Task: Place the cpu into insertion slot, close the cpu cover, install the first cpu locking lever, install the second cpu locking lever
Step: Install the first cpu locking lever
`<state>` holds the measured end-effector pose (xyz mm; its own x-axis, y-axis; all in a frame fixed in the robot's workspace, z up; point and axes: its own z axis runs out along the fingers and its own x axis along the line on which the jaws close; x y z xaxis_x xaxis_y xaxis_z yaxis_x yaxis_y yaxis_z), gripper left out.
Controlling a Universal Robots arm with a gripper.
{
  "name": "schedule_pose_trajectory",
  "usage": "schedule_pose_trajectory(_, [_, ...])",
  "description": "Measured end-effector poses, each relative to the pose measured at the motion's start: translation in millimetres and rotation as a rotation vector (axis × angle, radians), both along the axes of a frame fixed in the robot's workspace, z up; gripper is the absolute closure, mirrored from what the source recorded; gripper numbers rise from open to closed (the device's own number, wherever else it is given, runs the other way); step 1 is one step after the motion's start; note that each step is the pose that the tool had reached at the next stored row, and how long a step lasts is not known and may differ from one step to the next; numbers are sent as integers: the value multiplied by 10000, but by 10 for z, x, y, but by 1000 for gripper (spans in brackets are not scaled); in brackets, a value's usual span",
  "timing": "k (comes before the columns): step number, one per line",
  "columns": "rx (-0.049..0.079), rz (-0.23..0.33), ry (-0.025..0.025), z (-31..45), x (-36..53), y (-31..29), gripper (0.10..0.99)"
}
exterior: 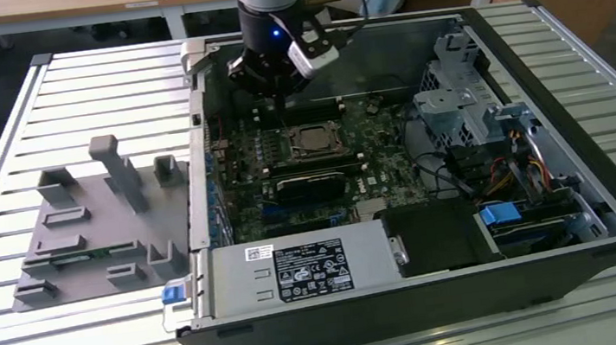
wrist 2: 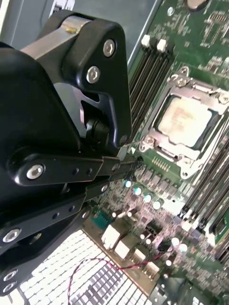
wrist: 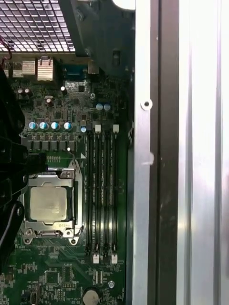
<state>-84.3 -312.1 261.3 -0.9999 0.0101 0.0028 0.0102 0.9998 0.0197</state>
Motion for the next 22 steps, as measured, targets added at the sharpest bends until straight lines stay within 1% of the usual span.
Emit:
schedule_pose_trajectory(5, [2, 1, -2, -10, -83, 5, 969])
schedule_pose_trajectory(8, [0, 1, 0, -17, -126, 19, 969])
schedule_pose_trajectory(22, [1, 2, -1, -74, -186, 145, 969])
